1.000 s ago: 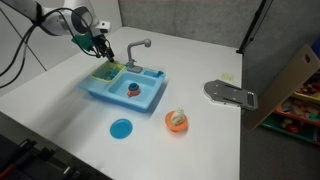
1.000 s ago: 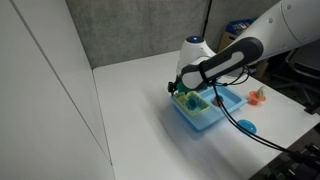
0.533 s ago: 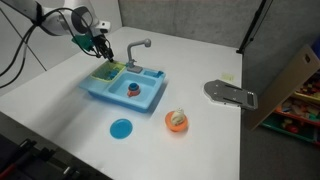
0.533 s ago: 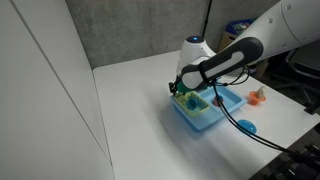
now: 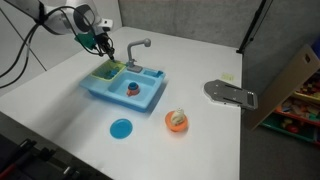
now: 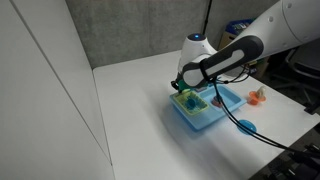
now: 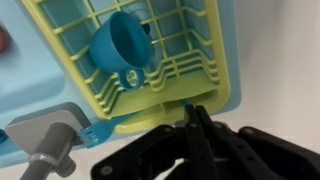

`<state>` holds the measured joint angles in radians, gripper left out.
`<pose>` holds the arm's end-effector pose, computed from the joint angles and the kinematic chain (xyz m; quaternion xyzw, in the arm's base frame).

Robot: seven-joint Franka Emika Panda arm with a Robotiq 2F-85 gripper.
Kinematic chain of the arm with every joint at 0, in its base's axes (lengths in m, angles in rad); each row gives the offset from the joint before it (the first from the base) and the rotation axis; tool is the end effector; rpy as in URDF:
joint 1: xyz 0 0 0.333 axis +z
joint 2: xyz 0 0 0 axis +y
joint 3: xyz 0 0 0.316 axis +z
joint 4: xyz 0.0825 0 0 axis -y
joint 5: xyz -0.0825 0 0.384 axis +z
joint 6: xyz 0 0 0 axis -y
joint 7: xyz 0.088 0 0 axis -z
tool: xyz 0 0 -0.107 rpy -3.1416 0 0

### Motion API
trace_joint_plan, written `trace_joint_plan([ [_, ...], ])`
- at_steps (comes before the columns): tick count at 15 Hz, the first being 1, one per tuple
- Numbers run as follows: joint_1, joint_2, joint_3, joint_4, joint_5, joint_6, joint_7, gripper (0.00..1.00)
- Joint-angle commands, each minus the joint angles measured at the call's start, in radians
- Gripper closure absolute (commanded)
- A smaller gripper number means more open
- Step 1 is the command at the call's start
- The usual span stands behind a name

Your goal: Put the blue knife from the dishrack in the blue cup

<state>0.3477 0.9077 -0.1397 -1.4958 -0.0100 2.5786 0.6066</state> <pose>0.7060 0.1679 0.1485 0.9810 -0.1620 0.1054 0.0148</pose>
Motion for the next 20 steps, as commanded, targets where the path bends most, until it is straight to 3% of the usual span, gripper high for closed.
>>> trace_joint_plan([
  [1, 0.006, -0.005, -0.018, 0.01, -0.019, 0.019, 0.018, 0.96],
  [13, -0.004, -0.109, -0.022, -0.064, -0.011, 0.014, 0.003, 0.97],
  [20, -0.017, -0.252, -0.013, -0.192, -0.02, -0.018, -0.02, 0.97],
])
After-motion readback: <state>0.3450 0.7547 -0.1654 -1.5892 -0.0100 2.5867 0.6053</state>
